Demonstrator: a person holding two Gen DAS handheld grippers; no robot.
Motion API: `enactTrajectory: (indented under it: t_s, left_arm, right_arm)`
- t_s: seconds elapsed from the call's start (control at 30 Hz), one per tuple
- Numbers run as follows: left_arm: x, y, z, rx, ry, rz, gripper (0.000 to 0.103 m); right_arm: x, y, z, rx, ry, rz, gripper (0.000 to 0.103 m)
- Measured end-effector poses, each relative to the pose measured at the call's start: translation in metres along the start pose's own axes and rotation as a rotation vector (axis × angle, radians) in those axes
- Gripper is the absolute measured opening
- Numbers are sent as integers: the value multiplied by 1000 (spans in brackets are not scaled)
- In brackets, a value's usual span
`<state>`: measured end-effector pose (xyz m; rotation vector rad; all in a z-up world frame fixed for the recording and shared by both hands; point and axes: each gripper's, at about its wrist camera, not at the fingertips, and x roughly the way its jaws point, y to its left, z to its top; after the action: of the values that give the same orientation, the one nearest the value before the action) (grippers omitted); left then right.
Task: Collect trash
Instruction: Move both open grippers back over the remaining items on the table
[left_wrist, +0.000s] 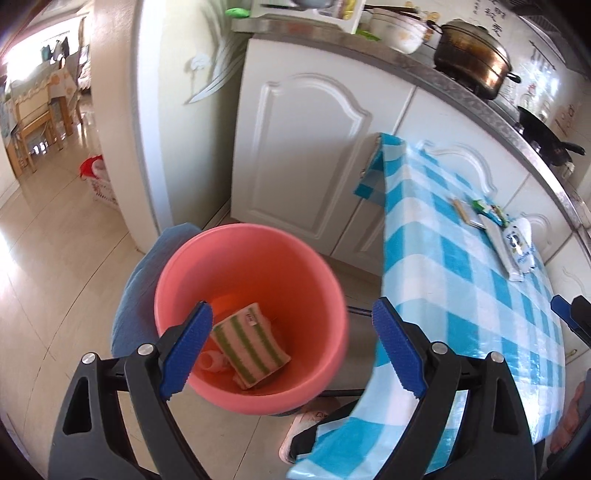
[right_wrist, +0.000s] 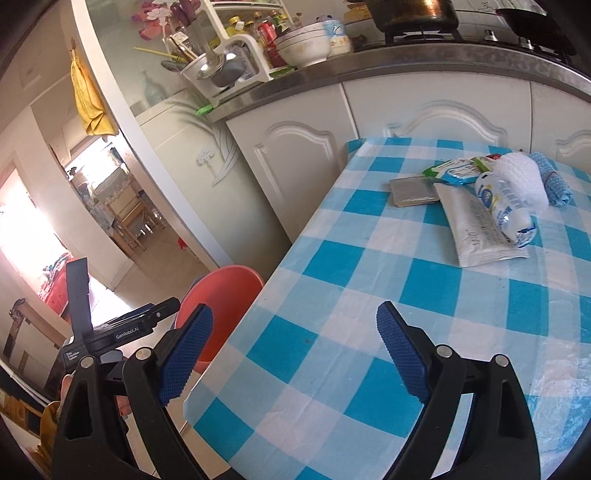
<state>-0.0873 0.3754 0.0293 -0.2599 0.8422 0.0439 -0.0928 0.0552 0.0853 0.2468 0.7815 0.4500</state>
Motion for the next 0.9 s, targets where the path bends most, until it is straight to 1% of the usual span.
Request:
enactTrajectory:
  t_s: [0.23, 0.37, 0.5, 0.67, 0.77, 0.9]
  left_arm:
    - [-9, -51, 4, 99, -14, -56, 89]
    - [-9, -78, 9, 138, -15, -86, 89]
    - [-5, -113, 16, 200, -14, -120, 89]
    - [7, -163, 29, 302, -22, -192, 89]
    - [20, -191, 37, 367, -21, -242, 89]
    - [44, -221, 51, 401, -13, -272, 89]
  right_arm:
    - [-35, -41, 1, 55, -81, -24, 89]
    - [-52, -76, 0, 118, -120, -42, 89]
    - [-68, -111, 0, 184, -154, -84, 89]
    - [-88, -156, 0, 271, -206, -119, 89]
    - [-95, -178, 1, 315, -228, -127, 89]
    - [-100, -200, 3, 342, -249, -151, 90]
